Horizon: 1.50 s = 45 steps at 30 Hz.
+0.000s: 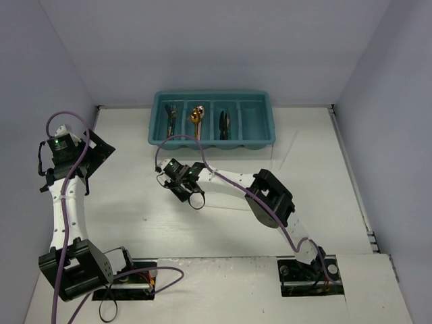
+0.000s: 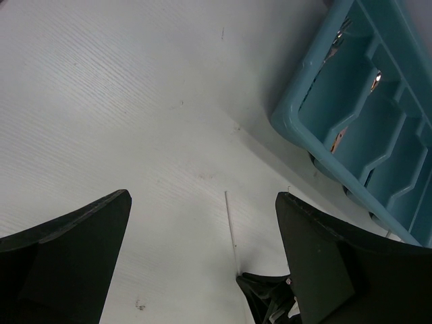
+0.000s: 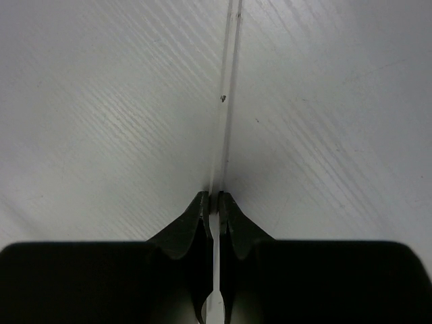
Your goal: Sort the eating utensils into containers
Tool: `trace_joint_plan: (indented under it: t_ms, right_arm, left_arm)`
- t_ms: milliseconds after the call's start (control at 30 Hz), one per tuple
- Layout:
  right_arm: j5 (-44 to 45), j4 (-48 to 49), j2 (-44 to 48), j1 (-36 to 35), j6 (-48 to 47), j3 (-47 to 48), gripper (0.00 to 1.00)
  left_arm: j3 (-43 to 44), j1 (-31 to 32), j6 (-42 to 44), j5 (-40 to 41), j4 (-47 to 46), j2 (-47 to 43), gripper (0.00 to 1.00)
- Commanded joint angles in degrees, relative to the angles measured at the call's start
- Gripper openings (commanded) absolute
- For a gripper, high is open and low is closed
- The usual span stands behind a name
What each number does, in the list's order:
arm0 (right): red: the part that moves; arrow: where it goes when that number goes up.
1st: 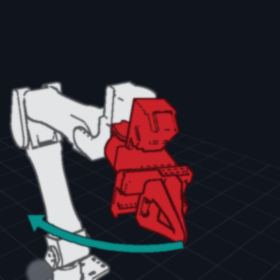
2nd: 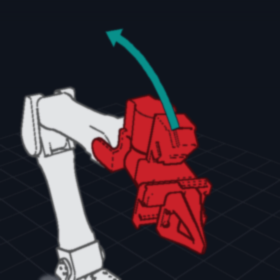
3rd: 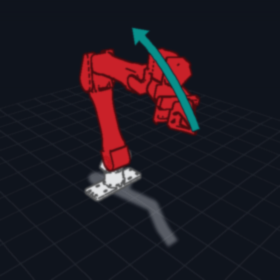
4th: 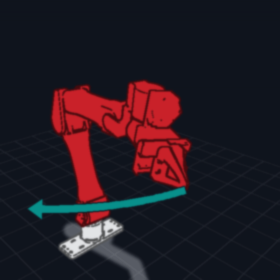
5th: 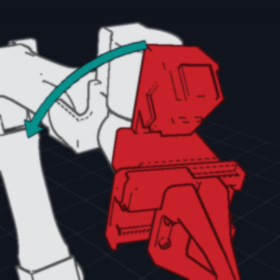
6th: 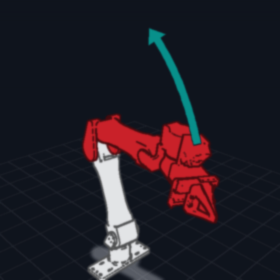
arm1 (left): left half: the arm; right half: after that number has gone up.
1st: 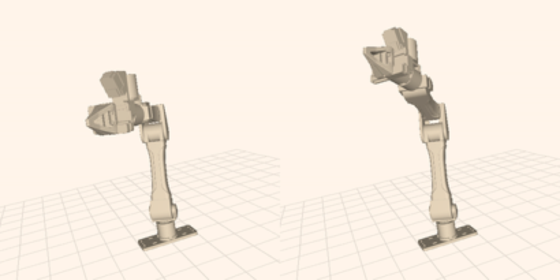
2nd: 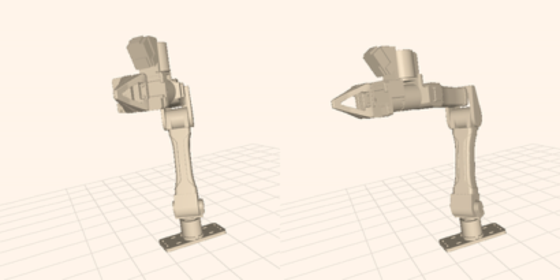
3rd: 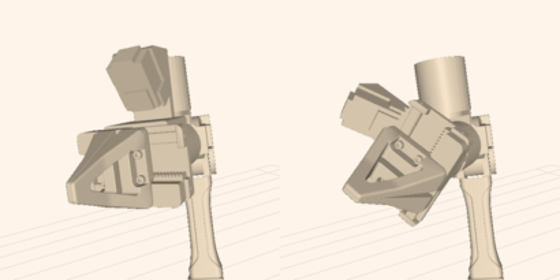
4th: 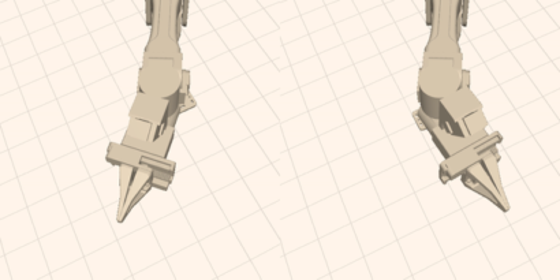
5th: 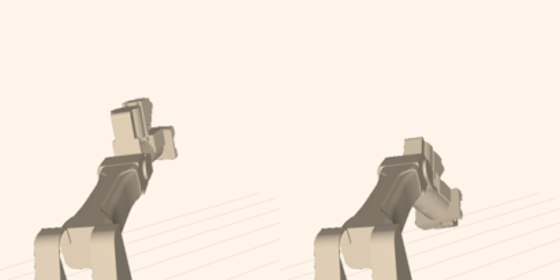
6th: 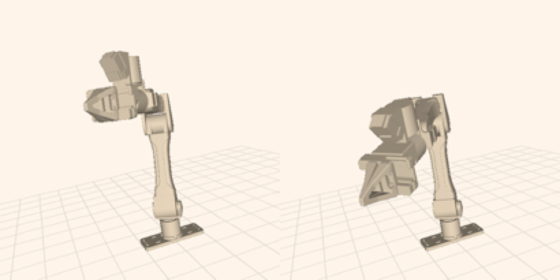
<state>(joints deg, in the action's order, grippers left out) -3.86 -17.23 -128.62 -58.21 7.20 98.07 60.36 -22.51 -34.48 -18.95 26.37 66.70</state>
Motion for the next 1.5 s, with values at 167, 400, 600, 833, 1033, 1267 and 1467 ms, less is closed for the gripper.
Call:
trace_joint_plan:
  t_ms: [167, 400, 600, 833, 1033, 1267, 1467]
  right_arm:
    - [0.7, -10.4, -1.6, -1.4, -5.8, -3.8, 0.0]
    - [-2.5, -10.3, 7.3, -2.9, -8.2, 1.2, 0.0]
    - [-3.7, -10.3, 12.7, -1.1, -11.1, 8.4, 0.0]
    - [-6.3, -10.2, 15.7, 4.7, -10.3, 16.4, 0.0]
    - [-5.5, -9.6, 16.3, 14.9, -9.5, 22.5, 0.0]
    - [-4.9, -8.4, 12.7, 34.3, -7.4, 29.8, 0.0]
    - [-2.9, -5.7, 7.7, 42.7, -4.5, 31.3, 0.0]
  left_arm:
    - [1.4, -0.4, 0.7, 0.4, -2.4, -0.8, 0.87]
    - [1.8, -0.4, 0.6, 0.0, -2.4, -0.7, 0.87]
    - [1.6, -0.5, 0.8, -1.0, -3.3, -1.2, 0.87]
    - [3.4, -0.4, 0.6, -1.8, -2.6, 0.7, 0.87]
    - [3.5, -0.4, 0.4, -2.1, -3.1, 0.8, 0.87]
    - [3.3, -0.2, 0.2, -2.4, -3.8, 1.4, 0.87]
    - [3.3, -0.2, 0.0, -2.5, -4.0, 1.8, 0.87]
